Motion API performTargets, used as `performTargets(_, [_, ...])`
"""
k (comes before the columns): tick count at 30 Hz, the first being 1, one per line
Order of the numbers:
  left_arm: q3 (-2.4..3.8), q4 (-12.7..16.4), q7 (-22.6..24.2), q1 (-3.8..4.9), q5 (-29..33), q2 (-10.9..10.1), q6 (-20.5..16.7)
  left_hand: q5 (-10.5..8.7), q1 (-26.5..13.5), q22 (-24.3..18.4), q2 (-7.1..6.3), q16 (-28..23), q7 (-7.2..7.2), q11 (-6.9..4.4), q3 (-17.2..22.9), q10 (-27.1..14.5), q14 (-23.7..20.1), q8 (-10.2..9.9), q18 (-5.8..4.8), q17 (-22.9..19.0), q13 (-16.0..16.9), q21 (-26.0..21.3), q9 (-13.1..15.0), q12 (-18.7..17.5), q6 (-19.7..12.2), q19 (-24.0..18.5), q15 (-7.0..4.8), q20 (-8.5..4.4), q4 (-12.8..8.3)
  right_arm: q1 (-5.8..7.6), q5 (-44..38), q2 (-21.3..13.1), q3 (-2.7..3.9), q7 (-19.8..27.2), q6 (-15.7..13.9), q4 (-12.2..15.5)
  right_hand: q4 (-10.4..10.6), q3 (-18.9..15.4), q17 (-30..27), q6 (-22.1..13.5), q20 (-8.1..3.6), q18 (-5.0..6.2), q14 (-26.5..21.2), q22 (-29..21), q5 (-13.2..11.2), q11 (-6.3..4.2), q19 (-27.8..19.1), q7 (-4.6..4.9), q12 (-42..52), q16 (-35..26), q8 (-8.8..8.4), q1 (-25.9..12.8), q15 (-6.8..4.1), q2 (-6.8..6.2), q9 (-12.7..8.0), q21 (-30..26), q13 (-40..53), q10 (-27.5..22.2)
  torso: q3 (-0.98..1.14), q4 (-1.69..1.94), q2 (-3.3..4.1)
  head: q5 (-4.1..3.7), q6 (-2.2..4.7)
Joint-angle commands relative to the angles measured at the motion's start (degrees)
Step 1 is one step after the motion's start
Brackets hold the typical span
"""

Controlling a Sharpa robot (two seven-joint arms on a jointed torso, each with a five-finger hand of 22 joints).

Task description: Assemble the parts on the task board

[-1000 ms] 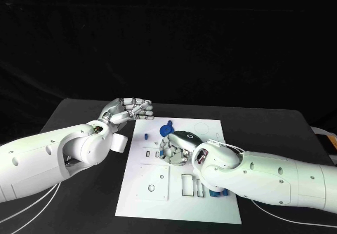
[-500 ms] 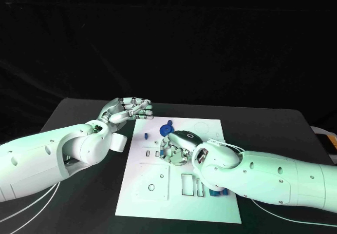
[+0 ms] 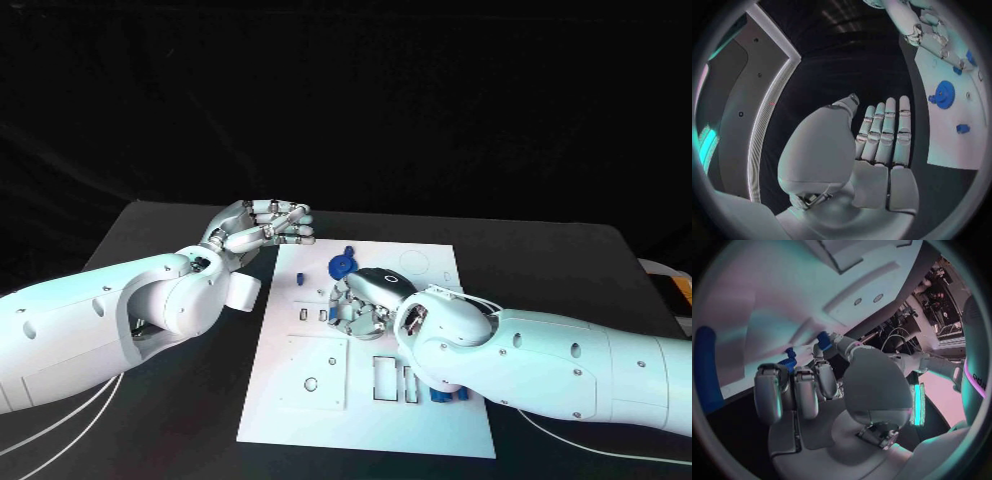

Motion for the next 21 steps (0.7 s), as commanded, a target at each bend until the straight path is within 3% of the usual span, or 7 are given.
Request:
performTargets(1, [0.03,0.09,0.27,0.04,0.07,0.06,1.03,-0.39,-0.39,-0.05,0.07,-0.38,0.6,-0.18,0.27,0.41,-0.25,-0.2,0.72,0.06,0.06,-0.3,0.04,-0.18,-0.06,-0.08,0.16,0.29,-0.07,-0.17,-0.73,-0.01,-0.09,-0.73,1.07,-0.04,0.26,-0.81,13.73,-0.74,0.14,-0.46,5.78,8.79,0.18,0.36,0.52,0.26,-0.54,-0.15,-0.44,-0.53,0.56,-0.95,-0.24,-0.38,1.93,-0.38,-0.02,0.05,-0.02,-0.01,-0.01])
performTargets(14, [0.03,0.1,0.25,0.04,0.07,-0.01,1.05,-0.39,-0.42,-0.06,0.06,-0.4,0.61,-0.18,0.28,0.42,-0.25,-0.22,0.72,0.09,0.05,-0.31,0.04,-0.22,-0.06,-0.08,0.16,0.29,-0.07,-0.17,-0.69,-0.06,-0.09,-0.47,0.11,-0.04,1.2,-2.13,13.49,-1.86,0.49,-0.36,5.72,8.55,0.46,0.76,0.29,0.65,-0.99,-0.22,-1.0,-1.42,0.91,-1.75,-0.56,-0.78,1.5,-0.92,-0.05,0.0,-0.01,0.05,-0.18])
performTargets(21, [0.03,0.1,0.25,0.04,0.07,-0.06,1.07,-0.39,-0.42,-0.06,0.06,-0.4,0.61,-0.18,0.28,0.42,-0.25,-0.22,0.72,0.09,0.05,-0.31,0.04,-0.22,-0.06,-0.08,0.16,0.29,-0.07,-0.17,-0.53,-0.15,-0.09,0.13,-1.31,0.07,3.71,-5.67,12.76,-3.94,0.92,-0.18,5.55,8.1,-0.78,1.26,-0.14,1.15,-1.97,-0.45,-2.12,-2.74,1.36,-2.84,-1.09,-1.53,0.52,-2.16,0.0,0.02,0.0,0.08,-0.18])
